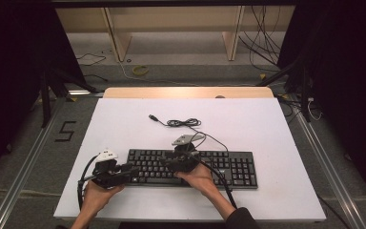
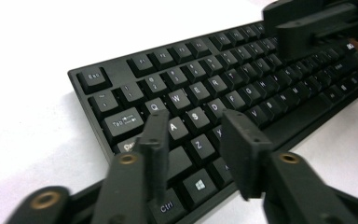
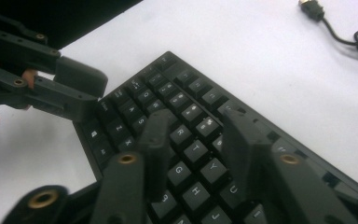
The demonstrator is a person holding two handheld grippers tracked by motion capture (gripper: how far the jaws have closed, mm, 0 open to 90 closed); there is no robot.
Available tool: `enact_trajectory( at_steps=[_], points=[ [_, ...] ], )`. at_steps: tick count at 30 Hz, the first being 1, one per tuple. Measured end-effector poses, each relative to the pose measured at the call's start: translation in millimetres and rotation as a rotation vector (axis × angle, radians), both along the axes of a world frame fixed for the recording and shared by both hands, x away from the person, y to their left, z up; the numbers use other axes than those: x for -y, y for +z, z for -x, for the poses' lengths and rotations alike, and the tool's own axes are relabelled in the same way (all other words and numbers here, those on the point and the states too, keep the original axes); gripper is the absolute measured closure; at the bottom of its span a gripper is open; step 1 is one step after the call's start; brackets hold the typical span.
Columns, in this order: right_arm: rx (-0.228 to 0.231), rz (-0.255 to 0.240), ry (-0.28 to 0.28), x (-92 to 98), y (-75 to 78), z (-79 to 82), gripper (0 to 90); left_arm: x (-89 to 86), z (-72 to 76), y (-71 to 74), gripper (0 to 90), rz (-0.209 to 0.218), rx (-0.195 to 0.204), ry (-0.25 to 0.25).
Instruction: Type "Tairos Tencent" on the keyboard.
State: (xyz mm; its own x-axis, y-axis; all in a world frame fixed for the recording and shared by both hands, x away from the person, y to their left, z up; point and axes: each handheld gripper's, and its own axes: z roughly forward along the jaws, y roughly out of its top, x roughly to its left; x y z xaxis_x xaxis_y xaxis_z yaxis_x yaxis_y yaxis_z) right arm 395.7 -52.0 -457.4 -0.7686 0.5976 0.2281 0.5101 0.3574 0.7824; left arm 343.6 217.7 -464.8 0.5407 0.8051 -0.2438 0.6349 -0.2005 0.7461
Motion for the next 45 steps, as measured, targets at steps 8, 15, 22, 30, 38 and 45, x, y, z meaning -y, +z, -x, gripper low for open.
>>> enact_trajectory(
  at_steps=[8, 15, 22, 30, 38, 45],
  points=[
    [0.007, -0.014, -0.023, 11.8, 3.4, 3.8, 44.2, 2.5, -5.4, 2.3, 48.7, 0.015, 0.014, 0.01],
    [0.017, -0.036, -0.042, 23.8, 6.3, 8.2, 37.4, 5.6, -11.6, 1.4, 44.7, 0.016, 0.014, 0.017],
    [0.03, -0.042, -0.045, 33.5, 9.4, 13.1, 33.6, 11.1, -16.0, -1.2, 65.8, -0.012, 0.001, -0.003],
    [0.04, -0.044, -0.055, 42.2, 10.8, 15.4, 31.5, 17.7, -19.3, -6.0, 85.5, -0.083, -0.011, -0.02],
    [0.041, -0.042, -0.064, 44.0, 10.6, 13.2, 31.2, 17.4, -23.3, -9.7, 89.3, -0.109, -0.029, -0.013],
    [0.038, -0.039, -0.067, 43.8, 10.2, 12.7, 31.3, 17.9, -23.2, -10.8, 89.4, -0.109, -0.036, -0.013]
  ],
)
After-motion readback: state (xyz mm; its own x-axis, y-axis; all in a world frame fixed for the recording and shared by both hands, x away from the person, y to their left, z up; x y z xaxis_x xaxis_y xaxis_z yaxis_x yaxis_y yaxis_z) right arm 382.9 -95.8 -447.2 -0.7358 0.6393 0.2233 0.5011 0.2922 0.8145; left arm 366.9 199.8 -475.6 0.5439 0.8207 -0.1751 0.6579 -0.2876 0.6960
